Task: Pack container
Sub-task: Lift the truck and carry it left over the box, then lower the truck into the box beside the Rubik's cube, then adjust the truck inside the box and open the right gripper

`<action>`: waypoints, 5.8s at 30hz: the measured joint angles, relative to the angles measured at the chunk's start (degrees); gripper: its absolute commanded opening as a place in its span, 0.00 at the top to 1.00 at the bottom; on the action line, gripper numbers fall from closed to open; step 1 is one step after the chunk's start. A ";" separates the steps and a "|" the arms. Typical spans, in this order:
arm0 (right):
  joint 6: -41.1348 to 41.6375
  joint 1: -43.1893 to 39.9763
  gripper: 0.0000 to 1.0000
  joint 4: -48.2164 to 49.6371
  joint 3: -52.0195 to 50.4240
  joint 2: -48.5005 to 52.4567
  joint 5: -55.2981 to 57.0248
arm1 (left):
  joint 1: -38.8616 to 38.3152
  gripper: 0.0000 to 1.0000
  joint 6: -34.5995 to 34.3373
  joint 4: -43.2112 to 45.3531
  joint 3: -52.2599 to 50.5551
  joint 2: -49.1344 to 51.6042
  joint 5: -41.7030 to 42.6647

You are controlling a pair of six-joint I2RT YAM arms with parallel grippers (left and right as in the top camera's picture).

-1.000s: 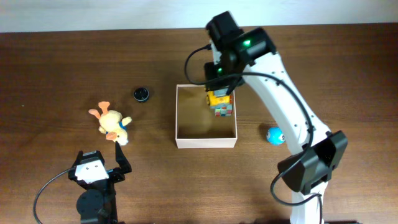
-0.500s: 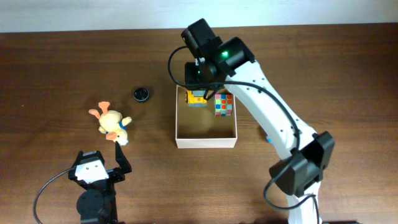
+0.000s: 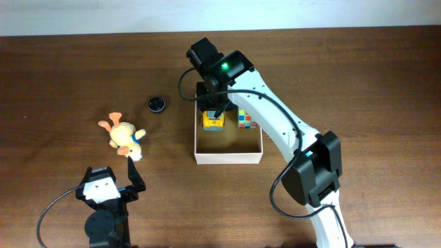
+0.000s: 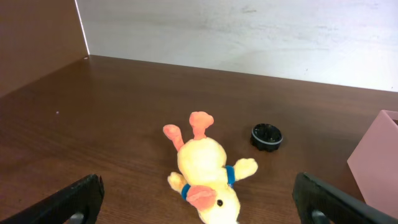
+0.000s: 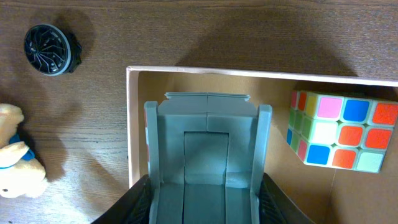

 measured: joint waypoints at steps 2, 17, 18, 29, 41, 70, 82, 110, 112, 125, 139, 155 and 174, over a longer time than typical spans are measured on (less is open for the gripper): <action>0.26 0.00 0.60 0.02 0.00 0.13 0.02 | 0.00 0.01 0.00 0.00 0.00 0.00 0.00; 0.87 0.90 0.57 3.48 0.00 3.52 0.20 | 0.00 0.01 0.00 0.00 0.00 0.00 0.00; 0.85 0.90 0.56 3.52 0.00 3.52 0.22 | 0.00 0.01 0.00 -0.02 0.00 0.00 0.00; 1.03 0.90 0.52 3.72 0.00 3.52 0.87 | 0.00 0.01 0.00 0.00 0.00 0.00 0.00; -0.07 0.90 0.61 1.88 0.00 3.52 1.73 | 0.00 0.01 0.00 0.00 0.00 0.00 0.00; -3.89 0.92 0.96 -9.62 0.00 2.97 -0.09 | 0.00 0.01 0.00 0.00 0.00 0.00 0.00; -4.13 4.17 0.96 -9.44 0.00 2.97 -1.16 | 0.00 0.01 0.00 0.00 0.00 0.00 0.00; -4.15 7.13 0.96 -4.68 -6.78 2.97 1.31 | 0.00 0.01 0.00 0.00 0.00 0.00 0.00; -4.15 7.13 0.96 -4.00 -6.78 2.97 1.77 | 0.00 0.01 0.00 0.00 0.00 0.00 0.00; -4.17 6.84 0.96 -2.10 -7.32 2.97 6.03 | 0.00 0.01 0.00 0.00 0.00 0.00 0.00; -5.18 6.84 0.96 2.56 -7.43 2.97 7.15 | 0.00 0.01 0.00 -0.02 0.00 0.00 0.00; -5.86 6.84 0.96 3.82 -7.48 2.97 7.54 | 0.00 0.01 0.00 0.00 0.00 0.00 0.00; -9.75 1.95 0.93 0.37 -5.77 -1.14 7.69 | 0.00 0.01 0.00 0.00 0.00 0.00 0.00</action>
